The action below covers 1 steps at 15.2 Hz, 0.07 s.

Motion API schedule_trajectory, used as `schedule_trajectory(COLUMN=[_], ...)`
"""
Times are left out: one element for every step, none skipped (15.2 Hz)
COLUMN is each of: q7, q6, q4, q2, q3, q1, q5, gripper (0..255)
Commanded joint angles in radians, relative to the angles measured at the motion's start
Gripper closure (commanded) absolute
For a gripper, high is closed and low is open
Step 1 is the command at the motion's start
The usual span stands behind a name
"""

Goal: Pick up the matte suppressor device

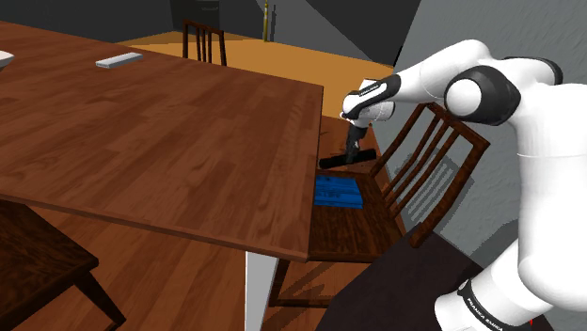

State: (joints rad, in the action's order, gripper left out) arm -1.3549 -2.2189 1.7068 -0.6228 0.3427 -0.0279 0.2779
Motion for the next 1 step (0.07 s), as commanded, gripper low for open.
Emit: schedule_trajectory(q7=[0.001], q6=[0.004], q4=[-0.001], q2=[0.004], q3=[0.001], q1=[0.001], q5=[-0.002], gripper=[255])
